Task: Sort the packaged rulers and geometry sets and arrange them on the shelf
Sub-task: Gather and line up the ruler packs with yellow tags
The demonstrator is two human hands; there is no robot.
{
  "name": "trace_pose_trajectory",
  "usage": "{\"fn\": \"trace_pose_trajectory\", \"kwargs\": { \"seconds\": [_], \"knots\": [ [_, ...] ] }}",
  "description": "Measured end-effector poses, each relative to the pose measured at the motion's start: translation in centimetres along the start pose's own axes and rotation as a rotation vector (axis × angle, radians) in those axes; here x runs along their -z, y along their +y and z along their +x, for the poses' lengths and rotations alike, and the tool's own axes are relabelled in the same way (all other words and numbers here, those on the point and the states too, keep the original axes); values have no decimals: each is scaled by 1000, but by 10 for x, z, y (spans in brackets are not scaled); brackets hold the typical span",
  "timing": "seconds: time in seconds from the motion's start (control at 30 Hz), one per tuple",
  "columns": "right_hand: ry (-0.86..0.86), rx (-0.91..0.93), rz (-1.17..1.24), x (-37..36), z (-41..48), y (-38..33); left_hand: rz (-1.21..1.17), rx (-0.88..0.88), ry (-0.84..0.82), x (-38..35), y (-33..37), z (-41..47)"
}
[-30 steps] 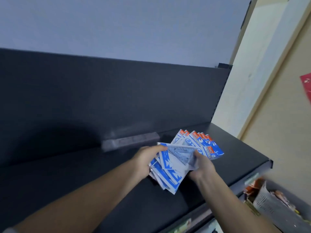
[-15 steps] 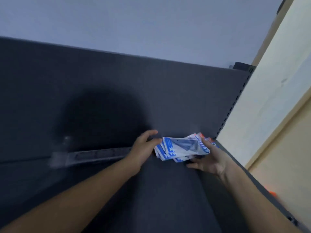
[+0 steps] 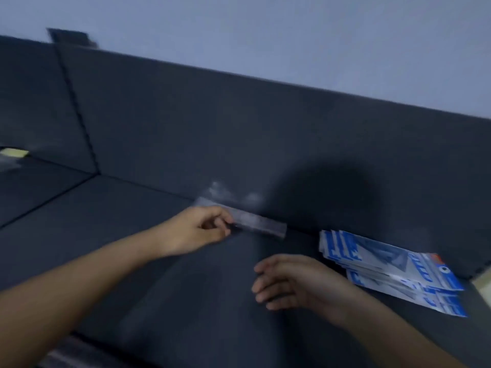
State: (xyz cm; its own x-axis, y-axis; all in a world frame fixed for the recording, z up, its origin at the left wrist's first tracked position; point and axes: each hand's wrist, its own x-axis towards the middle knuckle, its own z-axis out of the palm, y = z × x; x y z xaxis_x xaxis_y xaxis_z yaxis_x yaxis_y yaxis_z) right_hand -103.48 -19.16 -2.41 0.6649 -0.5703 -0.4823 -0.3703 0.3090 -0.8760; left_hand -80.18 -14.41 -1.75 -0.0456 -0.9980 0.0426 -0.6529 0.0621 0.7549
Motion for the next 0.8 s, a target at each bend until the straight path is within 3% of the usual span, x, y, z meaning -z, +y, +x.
{"fn": "trace_pose_trajectory", "kwargs": {
  "seconds": [0.2, 0.33, 0.43, 0.53, 0.7, 0.8],
  "knots": [
    [-92, 287, -638, -135, 96, -44, 408, 318, 236, 96, -87, -126],
    [-104, 458, -967, -248, 153, -68, 508, 505, 449, 156, -134, -214],
    [-6, 652, -1273, -334, 186, -87, 495, 592, 619, 204, -162, -267],
    [40, 728, -1331, -403, 212, -105, 492, 642, 723, 244, -190, -314],
    [82, 657, -1275, -470, 248, -127, 453, 645, 958, 284, -235, -373],
    [95, 623, -1259, -492, 270, -140, 397, 602, 983, 300, -263, -392]
  ]
}}
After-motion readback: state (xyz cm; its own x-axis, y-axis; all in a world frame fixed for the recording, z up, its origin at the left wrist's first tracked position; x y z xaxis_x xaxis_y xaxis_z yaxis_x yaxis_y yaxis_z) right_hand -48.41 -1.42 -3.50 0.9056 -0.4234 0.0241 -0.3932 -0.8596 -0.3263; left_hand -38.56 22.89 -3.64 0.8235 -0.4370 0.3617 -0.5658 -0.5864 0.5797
